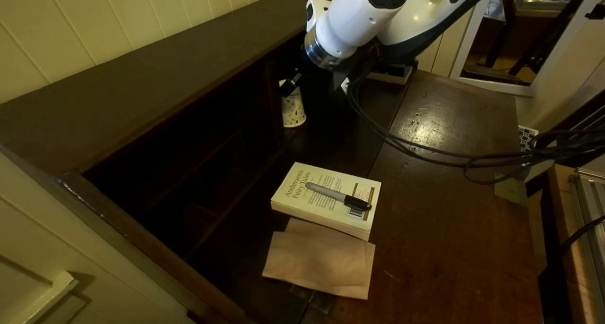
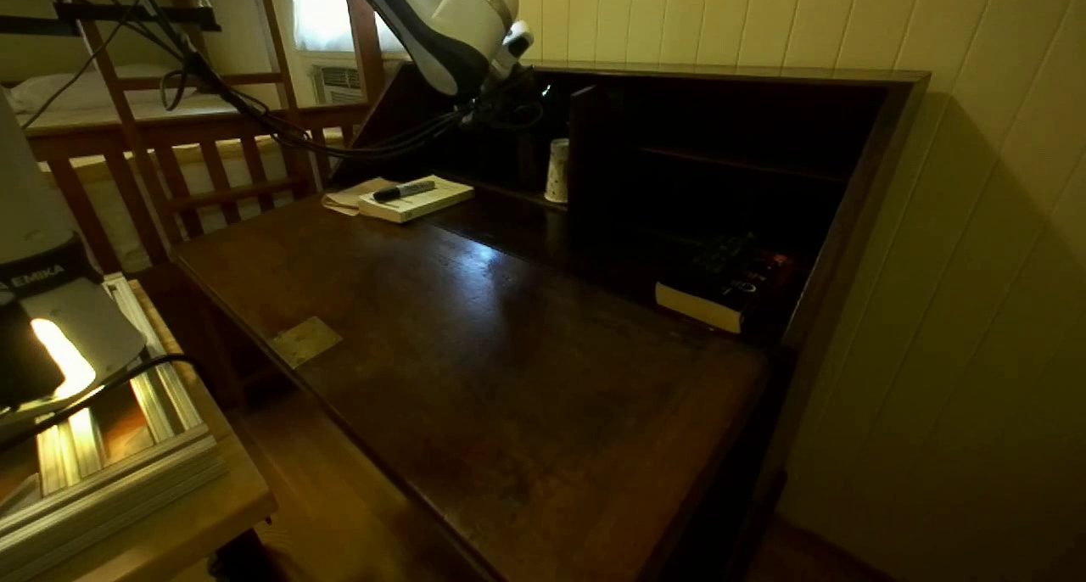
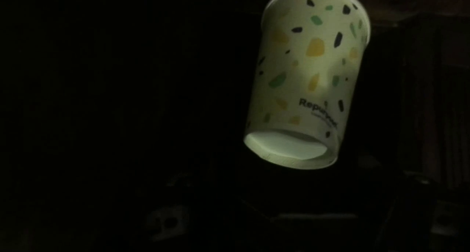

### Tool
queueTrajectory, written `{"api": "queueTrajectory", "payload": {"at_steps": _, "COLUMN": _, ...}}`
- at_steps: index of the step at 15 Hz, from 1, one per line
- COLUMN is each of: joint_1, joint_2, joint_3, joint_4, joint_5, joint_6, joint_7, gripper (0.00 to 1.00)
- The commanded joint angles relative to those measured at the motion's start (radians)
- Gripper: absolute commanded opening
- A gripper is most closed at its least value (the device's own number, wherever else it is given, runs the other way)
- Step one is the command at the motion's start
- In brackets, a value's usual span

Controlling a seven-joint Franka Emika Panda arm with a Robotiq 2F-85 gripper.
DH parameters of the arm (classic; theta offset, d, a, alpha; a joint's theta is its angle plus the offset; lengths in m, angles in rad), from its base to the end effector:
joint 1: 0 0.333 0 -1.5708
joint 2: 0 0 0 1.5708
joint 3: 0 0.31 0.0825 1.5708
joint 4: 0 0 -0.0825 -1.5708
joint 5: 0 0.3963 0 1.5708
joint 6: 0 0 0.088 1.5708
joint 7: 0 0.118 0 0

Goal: Open the cabinet door, then out the cup inside and close the cabinet door

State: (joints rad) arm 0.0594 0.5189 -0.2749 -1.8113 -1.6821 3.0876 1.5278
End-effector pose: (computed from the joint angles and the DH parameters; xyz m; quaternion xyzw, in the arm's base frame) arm 0.6556 -0.0471 0.2576 0.9104 0.0045 0.3845 0.1524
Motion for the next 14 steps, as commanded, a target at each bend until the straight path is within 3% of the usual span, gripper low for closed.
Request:
{"api": "queueTrajectory", "payload": {"at_steps": 1, "joint_1": 0.009, "joint_2": 0.015, "joint_3": 0.008, "joint_4": 0.049, "joint_5": -0.112, "joint_6": -0.021, "joint_7": 0.135, "gripper": 1.0}}
{"api": "queueTrajectory", "payload": {"at_steps": 9, "joint_1": 0.024, "joint_2": -0.042, "joint_3": 0.02, "joint_4": -0.017, "joint_5": -0.201, "joint_6": -0.086, "joint_7": 0.243, "gripper": 1.0}}
{"api": "queueTrajectory", "payload": {"at_steps": 14, "joint_1": 0.059, "joint_2": -0.109, "joint_3": 0.01, "joint_4": -0.114, "joint_5": -0.17, "joint_6": -0.162, "joint_7": 0.253, "gripper": 1.0}}
